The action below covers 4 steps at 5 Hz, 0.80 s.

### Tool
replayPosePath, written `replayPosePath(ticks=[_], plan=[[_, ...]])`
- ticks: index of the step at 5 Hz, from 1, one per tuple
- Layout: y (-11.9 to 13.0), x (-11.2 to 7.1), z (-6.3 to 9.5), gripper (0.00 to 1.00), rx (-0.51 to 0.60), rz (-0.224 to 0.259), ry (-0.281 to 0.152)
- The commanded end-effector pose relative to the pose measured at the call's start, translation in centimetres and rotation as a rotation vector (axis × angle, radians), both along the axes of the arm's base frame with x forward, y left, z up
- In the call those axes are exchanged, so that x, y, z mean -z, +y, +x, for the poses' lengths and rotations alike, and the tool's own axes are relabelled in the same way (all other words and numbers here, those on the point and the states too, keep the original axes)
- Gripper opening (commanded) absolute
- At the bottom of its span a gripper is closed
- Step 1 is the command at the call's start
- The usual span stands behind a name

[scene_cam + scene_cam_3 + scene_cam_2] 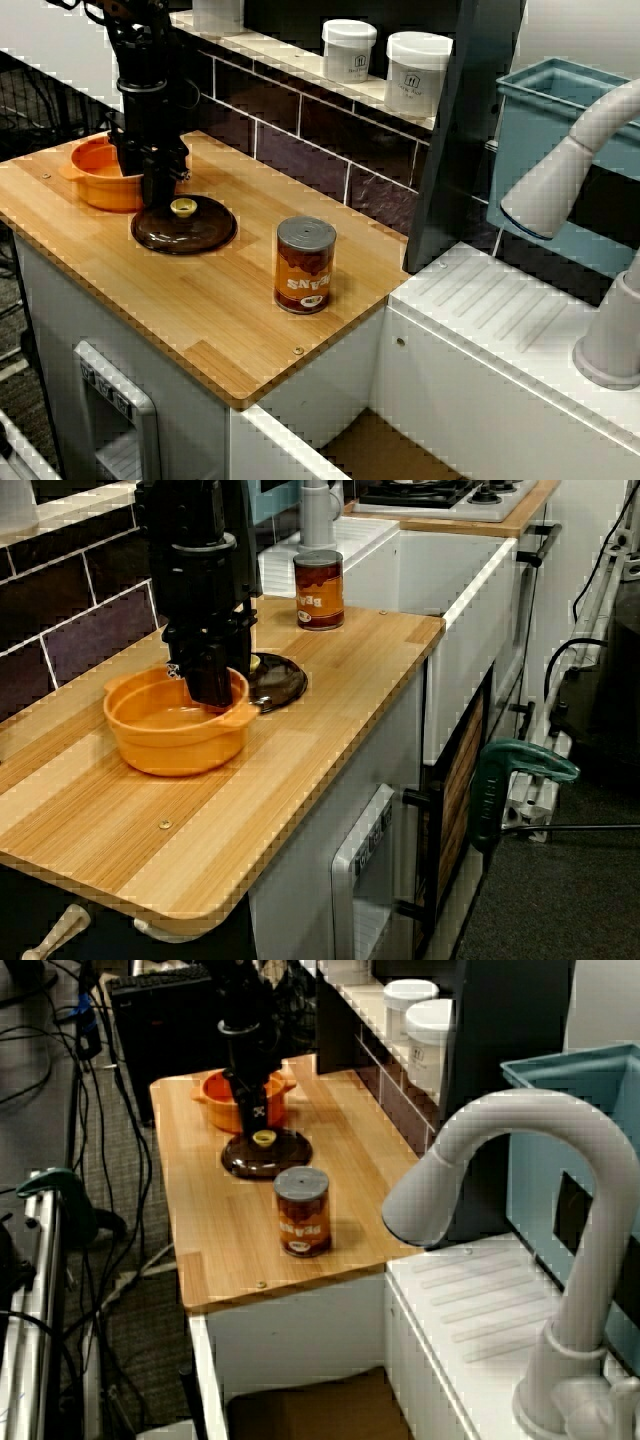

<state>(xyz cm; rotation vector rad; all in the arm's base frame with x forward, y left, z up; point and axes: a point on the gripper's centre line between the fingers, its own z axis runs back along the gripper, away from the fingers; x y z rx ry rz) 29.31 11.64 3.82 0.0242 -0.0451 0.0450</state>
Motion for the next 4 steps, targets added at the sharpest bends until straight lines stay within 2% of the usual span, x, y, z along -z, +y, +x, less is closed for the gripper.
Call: replayPosePath(ticks=[1,4], plan=[[0.7,-2.3,1.3,0.00,-0.009,-0.019,0.001],[-0.5,-5.6,1.9,0.00,-0.004,-0.022,-0.042]])
